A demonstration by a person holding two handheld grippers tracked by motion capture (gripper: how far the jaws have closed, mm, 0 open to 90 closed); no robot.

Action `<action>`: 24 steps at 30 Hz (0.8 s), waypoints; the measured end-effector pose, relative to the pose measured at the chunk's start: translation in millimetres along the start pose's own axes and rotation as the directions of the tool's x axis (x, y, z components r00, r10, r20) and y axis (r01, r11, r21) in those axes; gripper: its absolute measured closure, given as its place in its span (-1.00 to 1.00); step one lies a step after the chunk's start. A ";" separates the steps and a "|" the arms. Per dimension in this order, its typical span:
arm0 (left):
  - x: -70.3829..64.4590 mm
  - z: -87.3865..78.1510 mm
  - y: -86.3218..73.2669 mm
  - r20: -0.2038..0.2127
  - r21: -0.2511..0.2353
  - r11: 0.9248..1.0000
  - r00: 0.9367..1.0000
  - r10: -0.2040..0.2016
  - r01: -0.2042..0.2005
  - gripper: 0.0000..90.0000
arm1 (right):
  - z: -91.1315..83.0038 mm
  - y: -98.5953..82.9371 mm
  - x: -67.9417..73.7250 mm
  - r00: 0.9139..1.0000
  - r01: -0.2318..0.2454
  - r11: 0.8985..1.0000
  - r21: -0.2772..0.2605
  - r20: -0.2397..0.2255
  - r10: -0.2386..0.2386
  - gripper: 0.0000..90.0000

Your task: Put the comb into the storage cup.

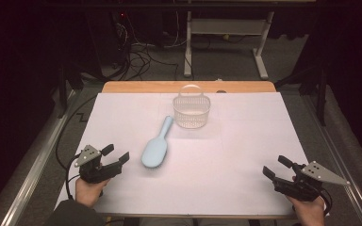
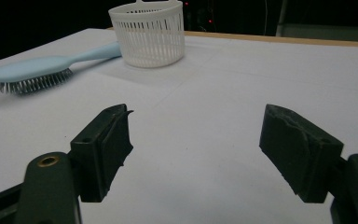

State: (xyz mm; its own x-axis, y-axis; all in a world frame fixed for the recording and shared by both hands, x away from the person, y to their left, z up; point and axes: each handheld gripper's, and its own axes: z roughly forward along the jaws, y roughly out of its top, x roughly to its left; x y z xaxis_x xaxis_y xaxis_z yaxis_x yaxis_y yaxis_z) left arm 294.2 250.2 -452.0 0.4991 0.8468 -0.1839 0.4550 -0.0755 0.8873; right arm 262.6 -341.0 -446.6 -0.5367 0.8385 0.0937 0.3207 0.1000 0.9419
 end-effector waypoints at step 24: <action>-7.8 -15.3 2.7 -0.027 -0.075 0.996 0.998 0.056 -0.058 -0.44 | 3.2 2.2 6.7 0.999 0.046 0.999 0.012 -0.027 -0.046 -0.45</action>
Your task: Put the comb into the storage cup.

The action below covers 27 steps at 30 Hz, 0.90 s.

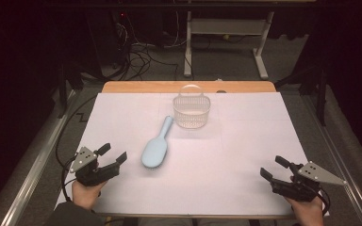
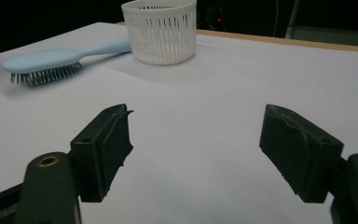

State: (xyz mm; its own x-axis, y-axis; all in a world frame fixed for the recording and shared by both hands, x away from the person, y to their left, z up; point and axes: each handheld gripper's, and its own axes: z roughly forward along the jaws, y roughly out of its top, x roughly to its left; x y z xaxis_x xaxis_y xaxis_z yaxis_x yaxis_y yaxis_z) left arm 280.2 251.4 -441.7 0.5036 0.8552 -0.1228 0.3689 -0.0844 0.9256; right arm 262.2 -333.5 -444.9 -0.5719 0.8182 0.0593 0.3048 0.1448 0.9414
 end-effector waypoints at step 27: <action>-7.8 9.5 9.7 0.067 -0.001 1.000 0.998 0.012 -0.012 -0.44 | 2.8 0.2 0.0 1.000 0.009 1.000 0.009 0.006 -0.009 -0.48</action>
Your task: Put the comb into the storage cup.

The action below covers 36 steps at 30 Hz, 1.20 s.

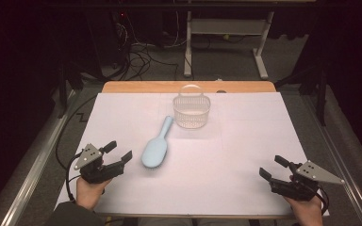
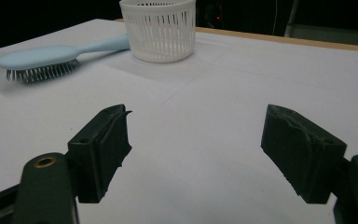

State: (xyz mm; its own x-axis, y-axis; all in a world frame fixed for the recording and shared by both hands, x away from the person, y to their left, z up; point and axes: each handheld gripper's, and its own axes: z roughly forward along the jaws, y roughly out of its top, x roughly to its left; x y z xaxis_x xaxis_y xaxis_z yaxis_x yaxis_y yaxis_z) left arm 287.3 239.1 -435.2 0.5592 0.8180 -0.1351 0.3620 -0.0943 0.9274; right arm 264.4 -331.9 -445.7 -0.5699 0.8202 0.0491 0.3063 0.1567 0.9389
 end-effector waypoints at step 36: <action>-25.1 27.9 19.2 0.086 0.020 0.998 0.995 0.053 -0.055 -0.44 | 5.2 1.3 0.0 0.999 0.005 1.000 0.007 -0.034 -0.005 -0.47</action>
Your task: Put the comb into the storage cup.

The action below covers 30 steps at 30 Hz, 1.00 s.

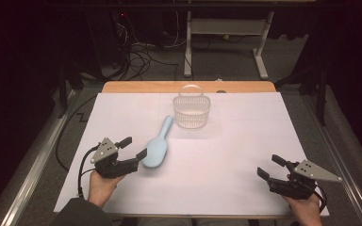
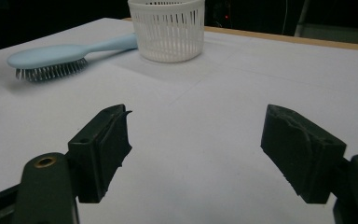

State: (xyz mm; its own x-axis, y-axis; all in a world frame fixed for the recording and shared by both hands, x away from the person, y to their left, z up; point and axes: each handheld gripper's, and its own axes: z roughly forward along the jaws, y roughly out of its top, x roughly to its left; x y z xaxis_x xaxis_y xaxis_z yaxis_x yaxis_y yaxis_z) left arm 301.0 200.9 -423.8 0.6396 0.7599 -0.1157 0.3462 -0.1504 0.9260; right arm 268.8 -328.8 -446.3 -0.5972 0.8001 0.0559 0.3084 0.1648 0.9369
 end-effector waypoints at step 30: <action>-14.2 33.0 14.6 0.081 0.070 0.998 0.997 0.003 -0.009 -0.44 | 1.4 0.9 1.0 1.000 0.014 1.000 0.004 -0.010 -0.014 -0.47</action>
State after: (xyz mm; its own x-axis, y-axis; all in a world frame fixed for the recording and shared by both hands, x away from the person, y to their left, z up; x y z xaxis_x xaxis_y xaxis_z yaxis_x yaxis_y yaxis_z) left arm 319.7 167.0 -420.4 0.6943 0.7056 -0.1414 0.3875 -0.2010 0.8997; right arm 269.5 -327.0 -445.9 -0.6089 0.7919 0.0466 0.3033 0.1782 0.9361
